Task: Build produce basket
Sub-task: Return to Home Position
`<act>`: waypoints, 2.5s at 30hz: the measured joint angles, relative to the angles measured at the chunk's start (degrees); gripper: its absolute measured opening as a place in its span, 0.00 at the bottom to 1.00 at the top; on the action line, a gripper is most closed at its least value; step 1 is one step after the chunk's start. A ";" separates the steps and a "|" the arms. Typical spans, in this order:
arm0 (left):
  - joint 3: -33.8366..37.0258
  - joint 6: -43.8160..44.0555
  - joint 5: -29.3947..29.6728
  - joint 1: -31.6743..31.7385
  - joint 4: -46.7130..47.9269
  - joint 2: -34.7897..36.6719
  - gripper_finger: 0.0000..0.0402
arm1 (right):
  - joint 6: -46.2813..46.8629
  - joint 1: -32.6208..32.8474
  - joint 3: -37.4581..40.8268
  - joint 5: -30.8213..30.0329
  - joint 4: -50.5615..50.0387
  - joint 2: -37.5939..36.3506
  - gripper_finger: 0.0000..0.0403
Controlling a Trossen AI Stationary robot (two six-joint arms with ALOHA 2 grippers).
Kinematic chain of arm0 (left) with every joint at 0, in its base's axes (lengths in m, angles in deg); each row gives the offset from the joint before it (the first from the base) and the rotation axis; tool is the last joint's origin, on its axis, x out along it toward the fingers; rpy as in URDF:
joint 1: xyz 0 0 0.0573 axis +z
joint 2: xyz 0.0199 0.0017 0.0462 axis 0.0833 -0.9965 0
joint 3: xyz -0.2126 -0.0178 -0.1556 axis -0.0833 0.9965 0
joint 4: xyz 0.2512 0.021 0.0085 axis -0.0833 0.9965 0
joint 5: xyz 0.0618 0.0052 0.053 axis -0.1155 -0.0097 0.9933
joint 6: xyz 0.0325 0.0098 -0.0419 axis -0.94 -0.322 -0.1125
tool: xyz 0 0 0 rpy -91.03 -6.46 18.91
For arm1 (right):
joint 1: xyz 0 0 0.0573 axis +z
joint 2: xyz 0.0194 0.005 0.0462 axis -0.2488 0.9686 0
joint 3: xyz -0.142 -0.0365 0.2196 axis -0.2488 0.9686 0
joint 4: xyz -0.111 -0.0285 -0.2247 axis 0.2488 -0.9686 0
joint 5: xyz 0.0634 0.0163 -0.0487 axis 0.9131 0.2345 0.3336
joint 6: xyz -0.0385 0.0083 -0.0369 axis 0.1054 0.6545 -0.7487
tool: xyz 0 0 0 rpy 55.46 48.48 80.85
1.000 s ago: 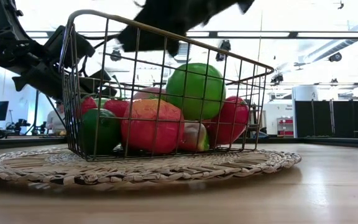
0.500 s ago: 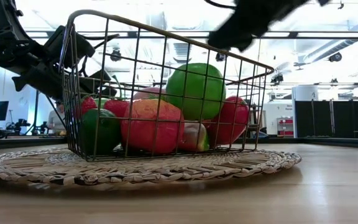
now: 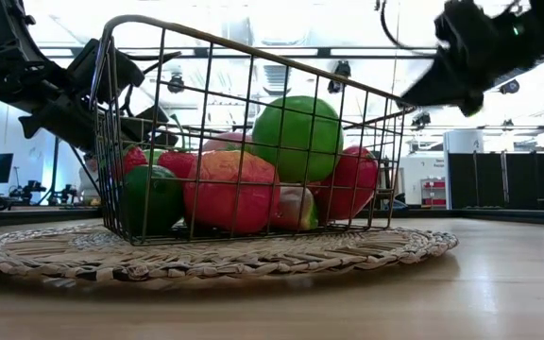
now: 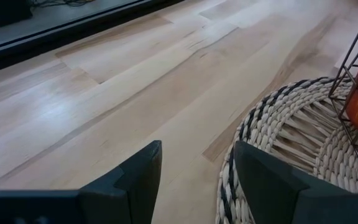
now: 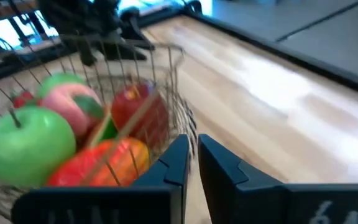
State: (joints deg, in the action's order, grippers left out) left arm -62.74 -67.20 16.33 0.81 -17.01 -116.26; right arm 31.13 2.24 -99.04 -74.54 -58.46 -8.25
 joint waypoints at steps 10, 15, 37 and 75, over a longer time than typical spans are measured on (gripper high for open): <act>-0.06 3.44 -0.01 0.02 -0.02 0.00 0.47 | 0.27 3.54 6.26 9.64 0.30 -5.38 0.07; -0.06 3.48 0.00 0.02 -0.02 0.00 0.47 | -5.36 3.59 9.21 17.04 0.12 -14.28 0.07; 1.17 -3.65 -10.20 2.08 -4.09 8.49 0.35 | -14.32 0.68 18.80 27.68 -10.52 -47.91 0.07; 14.30 -12.34 -17.02 3.58 32.51 77.28 0.00 | -20.15 -5.44 20.00 31.12 -12.59 -48.04 0.07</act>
State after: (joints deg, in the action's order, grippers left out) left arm -48.43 -79.53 -0.69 4.39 15.50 -38.98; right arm 10.98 -3.20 -79.03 -43.42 -71.04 -56.28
